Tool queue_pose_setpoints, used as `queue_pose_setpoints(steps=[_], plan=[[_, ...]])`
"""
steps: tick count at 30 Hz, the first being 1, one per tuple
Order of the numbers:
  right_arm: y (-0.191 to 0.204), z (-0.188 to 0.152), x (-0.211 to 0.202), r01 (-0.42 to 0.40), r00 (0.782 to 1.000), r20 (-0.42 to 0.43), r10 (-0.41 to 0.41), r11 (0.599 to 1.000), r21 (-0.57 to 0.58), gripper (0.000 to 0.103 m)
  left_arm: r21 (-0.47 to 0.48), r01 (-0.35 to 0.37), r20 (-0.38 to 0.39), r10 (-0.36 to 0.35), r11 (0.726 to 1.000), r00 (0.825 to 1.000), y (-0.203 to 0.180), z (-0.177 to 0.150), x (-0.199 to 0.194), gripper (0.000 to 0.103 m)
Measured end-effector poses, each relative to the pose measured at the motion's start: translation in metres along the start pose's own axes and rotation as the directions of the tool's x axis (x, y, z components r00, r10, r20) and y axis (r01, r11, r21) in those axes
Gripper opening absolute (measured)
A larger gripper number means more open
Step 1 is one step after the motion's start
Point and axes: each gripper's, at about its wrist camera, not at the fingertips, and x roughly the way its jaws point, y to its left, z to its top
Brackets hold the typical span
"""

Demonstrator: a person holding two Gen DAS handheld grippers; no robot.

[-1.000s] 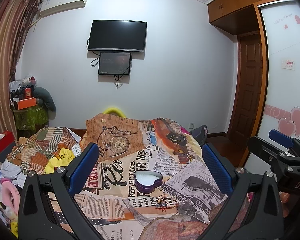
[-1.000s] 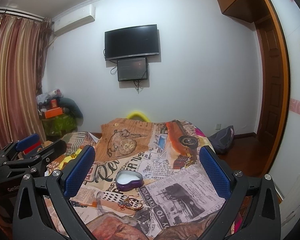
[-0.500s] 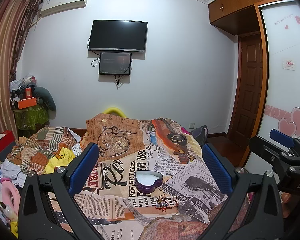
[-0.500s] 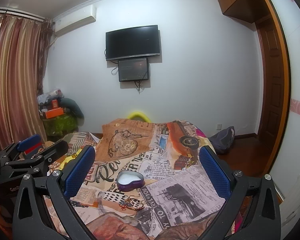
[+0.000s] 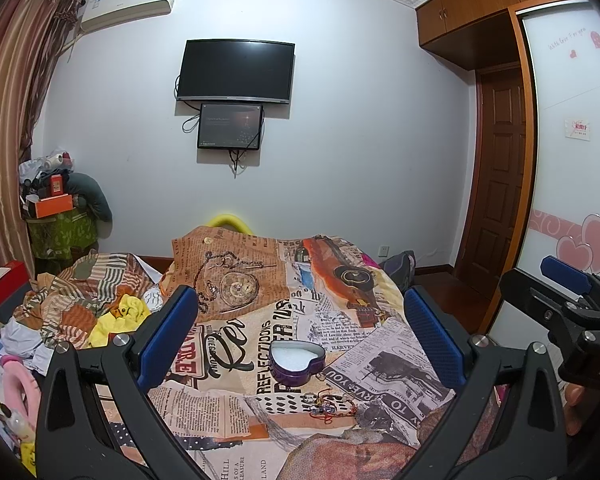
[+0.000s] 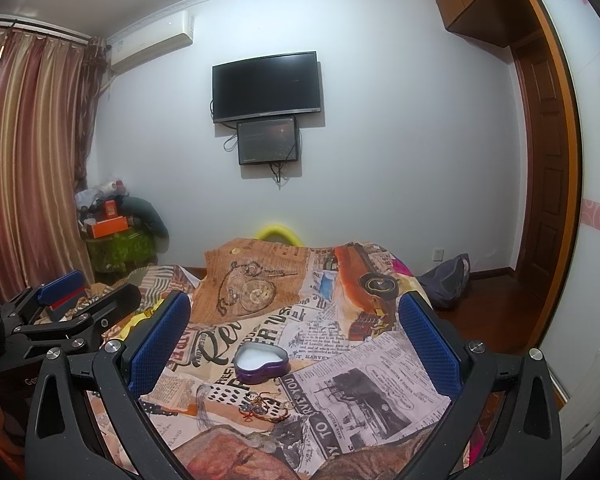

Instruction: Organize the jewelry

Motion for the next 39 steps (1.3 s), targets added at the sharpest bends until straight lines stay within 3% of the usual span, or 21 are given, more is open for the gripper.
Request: queue_pose_setpoints(steps=[12,23,32,36,39], plan=[[-0.008,0.001,0.011,-0.001,1.0,-0.026,0.002,1.0,0.013,0.103,0.001,-0.001,-0.03,0.001,1.0,1.0,0.002,-0.003,0.013,0.103],[-0.029,-0.022,0.053,0.031,0.989,-0.143,-0.025,0.999,0.043,0.103,-0.029,-0.049,-0.18,0.043,0.998,0.983,0.021,-0.023,0.071,0.103],[-0.053,-0.063,0.109,0.075,0.936,-0.346,-0.06,0.997,0.029,0.103,-0.034,-0.077,-0.37,0.059,0.996,0.927,0.04,-0.064,0.135,0.103],[-0.062,-0.082,0.13,0.071,0.9,-0.433,-0.05,0.997,0.032,0.103,0.005,-0.061,-0.451,0.056,0.998,0.891,0.039,-0.086,0.161,0.102],[-0.067,-0.097,0.146,0.04,0.861,-0.508,-0.011,0.998,0.046,0.103,0.007,-0.047,-0.506,0.044,0.999,0.862,0.039,-0.101,0.177,0.094]])
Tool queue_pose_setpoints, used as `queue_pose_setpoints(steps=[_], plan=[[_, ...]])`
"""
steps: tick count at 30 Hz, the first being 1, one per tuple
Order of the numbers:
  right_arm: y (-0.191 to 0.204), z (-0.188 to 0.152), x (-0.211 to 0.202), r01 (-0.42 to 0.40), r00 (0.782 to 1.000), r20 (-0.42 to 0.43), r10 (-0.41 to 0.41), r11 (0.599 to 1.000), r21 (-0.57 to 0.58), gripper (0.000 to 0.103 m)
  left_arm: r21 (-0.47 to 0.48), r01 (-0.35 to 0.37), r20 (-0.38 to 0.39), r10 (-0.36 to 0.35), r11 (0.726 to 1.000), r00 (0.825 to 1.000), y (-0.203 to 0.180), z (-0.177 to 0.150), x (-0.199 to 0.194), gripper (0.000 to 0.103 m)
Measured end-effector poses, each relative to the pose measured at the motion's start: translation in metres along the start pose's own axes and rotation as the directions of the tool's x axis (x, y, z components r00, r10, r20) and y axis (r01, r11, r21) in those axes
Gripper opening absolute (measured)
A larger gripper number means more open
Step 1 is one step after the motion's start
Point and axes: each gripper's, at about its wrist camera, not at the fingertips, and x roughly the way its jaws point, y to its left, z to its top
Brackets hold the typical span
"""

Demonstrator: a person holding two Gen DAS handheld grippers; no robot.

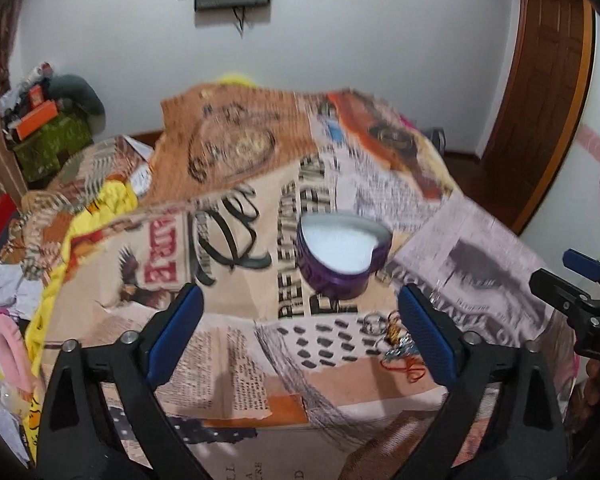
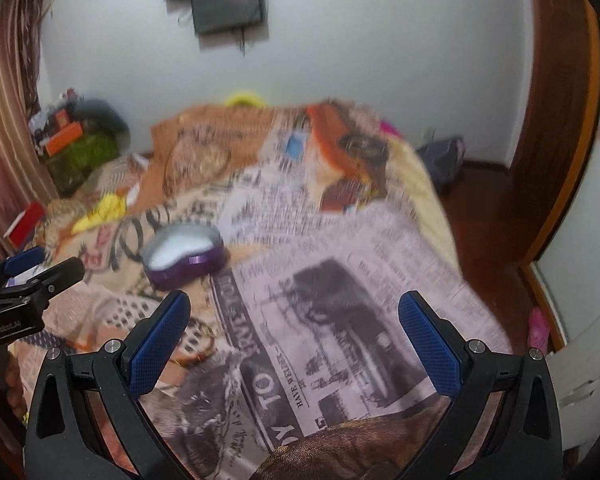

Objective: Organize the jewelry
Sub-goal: 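Grasp a silver ring with the left tool while the right tool grasps a silver earring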

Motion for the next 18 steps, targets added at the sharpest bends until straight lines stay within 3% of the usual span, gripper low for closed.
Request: queue_pose_setpoints(steps=[7,10,13,18], plan=[[0.001,-0.001,0.035,-0.069,0.993,-0.102,0.067,0.998,-0.012,0.103,-0.005,0.061,-0.134,-0.061,0.998,0.989,0.0,-0.011,0.04,0.082],[0.004,-0.001,0.042,-0.093,0.99,-0.114,0.089,0.995,-0.035,0.096,0.01,0.095,-0.174,-0.092,0.995,0.98,-0.002,-0.015,0.049,0.073],[0.007,0.0,0.051,-0.116,0.986,-0.124,0.109,0.992,-0.054,0.082,0.031,0.124,-0.214,-0.114,0.992,0.97,-0.006,-0.018,0.057,0.06],[0.012,0.003,0.068,-0.169,0.974,-0.162,0.156,0.983,-0.067,0.053,0.067,0.169,-0.237,-0.148,0.983,0.96,-0.015,-0.019,0.061,0.057]])
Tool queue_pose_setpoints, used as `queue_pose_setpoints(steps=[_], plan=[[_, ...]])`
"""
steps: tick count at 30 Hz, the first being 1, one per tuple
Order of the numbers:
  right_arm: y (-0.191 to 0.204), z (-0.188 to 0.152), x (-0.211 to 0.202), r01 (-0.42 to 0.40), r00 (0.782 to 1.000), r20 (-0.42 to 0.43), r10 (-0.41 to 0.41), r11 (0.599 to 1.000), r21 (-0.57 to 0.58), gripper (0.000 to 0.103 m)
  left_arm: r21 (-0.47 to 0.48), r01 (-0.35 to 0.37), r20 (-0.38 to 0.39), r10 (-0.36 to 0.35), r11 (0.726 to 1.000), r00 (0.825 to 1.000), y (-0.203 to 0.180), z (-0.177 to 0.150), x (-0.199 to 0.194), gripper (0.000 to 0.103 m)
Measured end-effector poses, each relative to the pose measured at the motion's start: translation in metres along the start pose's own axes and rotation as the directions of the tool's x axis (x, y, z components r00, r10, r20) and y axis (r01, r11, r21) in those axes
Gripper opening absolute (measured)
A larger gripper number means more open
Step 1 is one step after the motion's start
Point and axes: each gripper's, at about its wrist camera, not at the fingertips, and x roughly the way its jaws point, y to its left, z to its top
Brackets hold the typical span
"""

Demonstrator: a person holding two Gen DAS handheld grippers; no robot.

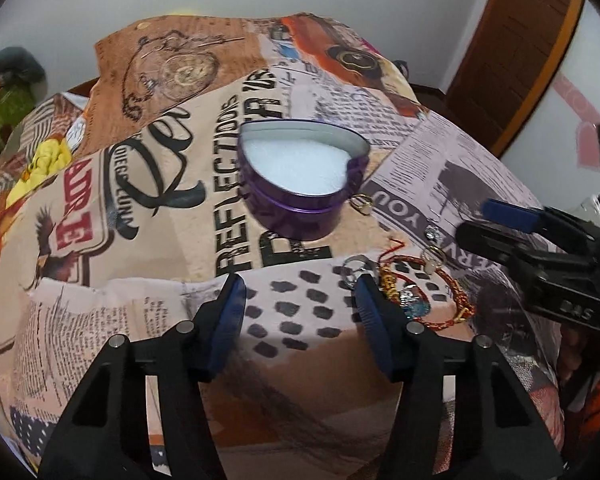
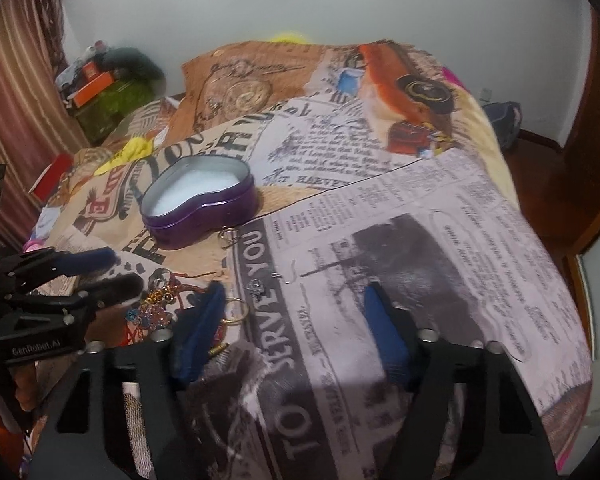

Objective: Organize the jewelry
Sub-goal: 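Grasp a silver ring with the left tool while the right tool grasps a silver earring, then carry the ring with the left tool into the tin while the right tool carries the earring there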

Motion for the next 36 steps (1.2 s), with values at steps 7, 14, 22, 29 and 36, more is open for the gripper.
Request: queue_pose_setpoints(steps=[7,14,22,29,36], plan=[[0.004,0.003,0.014,-0.055,0.998,-0.037,0.054,0.998,-0.021,0.038,0.062,0.022,-0.006,-0.022,0.998,1.0,-0.012,0.004,0.006,0.055],[0.007,0.003,0.024,-0.067,0.996,-0.056,0.065,0.997,-0.039,0.036,0.068,0.051,-0.003,-0.051,0.996,0.999,-0.017,0.007,0.013,0.049],[0.008,0.003,0.027,-0.053,0.997,-0.054,0.05,0.997,-0.051,0.018,0.057,0.085,0.009,-0.086,0.995,0.996,-0.017,0.006,0.015,0.022],[0.011,0.003,0.025,-0.058,0.998,-0.041,0.055,0.996,-0.07,0.009,0.053,0.094,0.021,-0.095,0.994,0.995,-0.017,0.006,0.012,0.021],[0.011,0.007,0.009,-0.032,0.999,-0.001,0.032,0.998,-0.052,0.009,0.045,0.075,0.069,-0.078,0.996,0.995,-0.015,0.007,-0.006,0.021]])
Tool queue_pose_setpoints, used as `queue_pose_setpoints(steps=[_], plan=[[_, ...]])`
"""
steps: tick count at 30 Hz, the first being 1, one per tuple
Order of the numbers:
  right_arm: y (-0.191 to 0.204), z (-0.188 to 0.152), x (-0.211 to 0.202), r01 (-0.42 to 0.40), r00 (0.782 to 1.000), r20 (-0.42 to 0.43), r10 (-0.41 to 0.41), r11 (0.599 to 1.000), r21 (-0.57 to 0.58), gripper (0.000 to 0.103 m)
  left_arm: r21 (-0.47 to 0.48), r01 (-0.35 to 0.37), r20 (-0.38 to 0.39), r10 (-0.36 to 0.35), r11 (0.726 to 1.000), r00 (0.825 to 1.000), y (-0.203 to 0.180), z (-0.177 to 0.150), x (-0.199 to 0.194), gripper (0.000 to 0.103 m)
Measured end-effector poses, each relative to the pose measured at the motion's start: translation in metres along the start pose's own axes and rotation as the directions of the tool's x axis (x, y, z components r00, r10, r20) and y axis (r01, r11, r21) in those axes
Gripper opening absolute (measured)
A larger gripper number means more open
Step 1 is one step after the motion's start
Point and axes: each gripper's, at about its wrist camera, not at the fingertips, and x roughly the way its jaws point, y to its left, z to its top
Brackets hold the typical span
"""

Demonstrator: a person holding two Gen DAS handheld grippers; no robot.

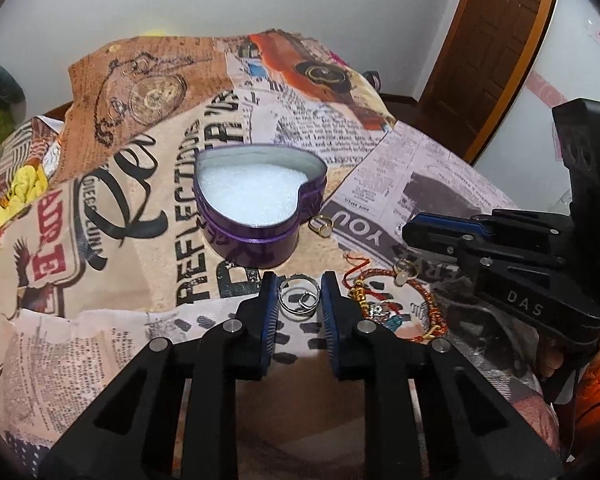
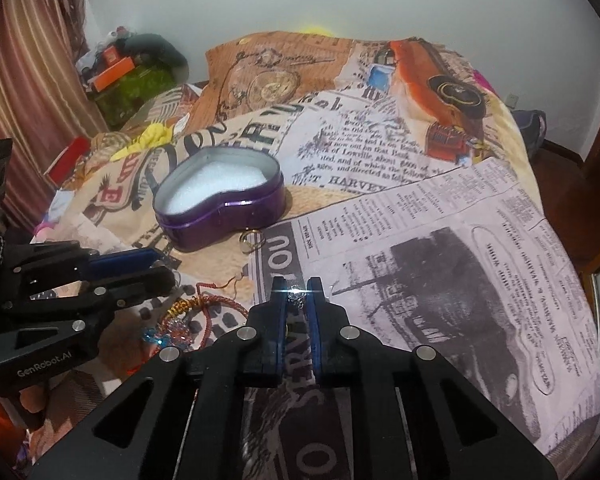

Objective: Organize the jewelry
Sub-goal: 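Carry the ring with the left tool into the tin while the right tool carries the earring there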

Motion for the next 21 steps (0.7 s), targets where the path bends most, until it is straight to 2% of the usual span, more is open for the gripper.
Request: queue_pose_setpoints(steps=[9,21], plan=[[0.011,0.017,-0.032,0.018,0.995,0.094,-0.018,1.0,-0.003,0.009,-0.007,-0.034,0.1,0.035,0.999,0.994,0.003,0.014,-0.032,0.021],[0.028,0.047,-0.058,0.021,0.976,0.219,-0.013,0.999,-0.035,0.009,-0.005,-0.074,0.24,0.073,0.997,0.968,0.009,0.04,-0.066,0.021]])
